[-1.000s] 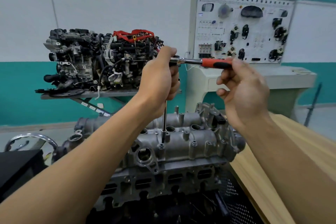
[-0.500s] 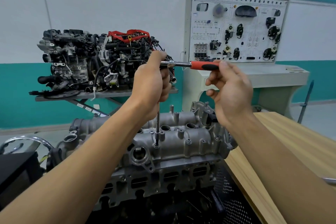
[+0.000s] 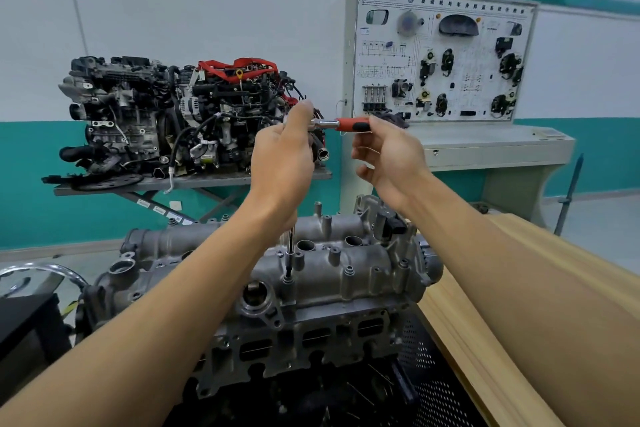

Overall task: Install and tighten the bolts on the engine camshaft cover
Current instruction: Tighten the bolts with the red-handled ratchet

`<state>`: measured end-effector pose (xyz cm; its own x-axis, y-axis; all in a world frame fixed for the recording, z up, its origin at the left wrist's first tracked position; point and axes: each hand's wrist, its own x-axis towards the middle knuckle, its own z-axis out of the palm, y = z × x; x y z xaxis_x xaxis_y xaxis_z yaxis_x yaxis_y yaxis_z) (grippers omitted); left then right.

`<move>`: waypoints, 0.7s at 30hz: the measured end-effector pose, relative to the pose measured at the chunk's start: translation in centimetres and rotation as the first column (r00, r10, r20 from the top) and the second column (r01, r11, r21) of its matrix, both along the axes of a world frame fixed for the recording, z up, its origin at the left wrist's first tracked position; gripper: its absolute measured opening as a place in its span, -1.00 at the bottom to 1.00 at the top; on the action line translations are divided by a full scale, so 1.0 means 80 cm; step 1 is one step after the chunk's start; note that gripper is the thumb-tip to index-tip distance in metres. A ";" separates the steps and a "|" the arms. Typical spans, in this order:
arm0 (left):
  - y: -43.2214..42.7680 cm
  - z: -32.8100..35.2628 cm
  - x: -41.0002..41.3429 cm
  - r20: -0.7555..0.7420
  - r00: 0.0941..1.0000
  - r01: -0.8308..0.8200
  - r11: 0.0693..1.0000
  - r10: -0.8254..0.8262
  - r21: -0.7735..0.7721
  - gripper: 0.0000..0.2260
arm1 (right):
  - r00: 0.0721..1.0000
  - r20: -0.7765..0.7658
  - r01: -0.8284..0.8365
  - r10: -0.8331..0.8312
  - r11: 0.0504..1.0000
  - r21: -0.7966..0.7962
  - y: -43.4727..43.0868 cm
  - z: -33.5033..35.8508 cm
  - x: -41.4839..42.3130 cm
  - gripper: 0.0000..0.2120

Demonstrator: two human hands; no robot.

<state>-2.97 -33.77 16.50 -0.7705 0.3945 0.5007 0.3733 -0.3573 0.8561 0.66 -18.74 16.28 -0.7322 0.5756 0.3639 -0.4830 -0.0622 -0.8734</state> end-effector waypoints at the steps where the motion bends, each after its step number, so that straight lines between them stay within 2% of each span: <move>1: -0.002 -0.001 -0.003 0.023 1.000 0.018 1.000 -0.018 0.009 -0.56 | 0.999 -0.032 0.025 -0.025 1.000 0.000 -0.002 -0.003 0.005 -0.74; 3: -0.007 -0.002 -0.007 0.072 0.995 0.068 0.997 -0.071 0.037 -0.55 | 0.988 -0.138 0.078 -0.076 0.997 0.006 -0.009 -0.013 0.020 -0.80; 6: -0.009 -0.004 -0.009 0.070 0.987 0.138 0.989 -0.142 0.055 -0.55 | 0.942 -0.304 0.145 -0.139 0.989 -0.002 -0.026 -0.020 0.047 -0.88; 9: -0.009 -0.002 -0.007 0.066 0.985 0.155 0.987 -0.157 0.031 -0.52 | 0.895 -0.380 0.239 -0.232 0.971 -0.030 -0.050 -0.016 0.068 -0.86; 12: -0.011 0.002 -0.007 0.089 0.981 0.171 0.985 -0.173 0.027 -0.50 | 0.851 -0.460 0.268 -0.253 0.963 -0.034 -0.074 -0.021 0.083 -0.82; 17: -0.014 0.004 -0.004 0.107 0.979 0.173 0.985 -0.174 0.024 -0.47 | 0.832 -0.503 0.296 -0.232 0.954 0.050 -0.081 -0.026 0.093 -0.86; 21: -0.014 0.005 -0.005 0.128 0.978 0.160 0.987 -0.163 0.031 -0.52 | 0.864 -0.470 0.247 -0.183 0.966 0.079 -0.063 -0.024 0.079 -0.91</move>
<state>-3.34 -34.86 16.92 -0.7565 0.5099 0.4095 0.1952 -0.4215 0.8856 7.02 -23.82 14.40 -0.3301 0.6225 0.7096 -0.8162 0.1893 -0.5458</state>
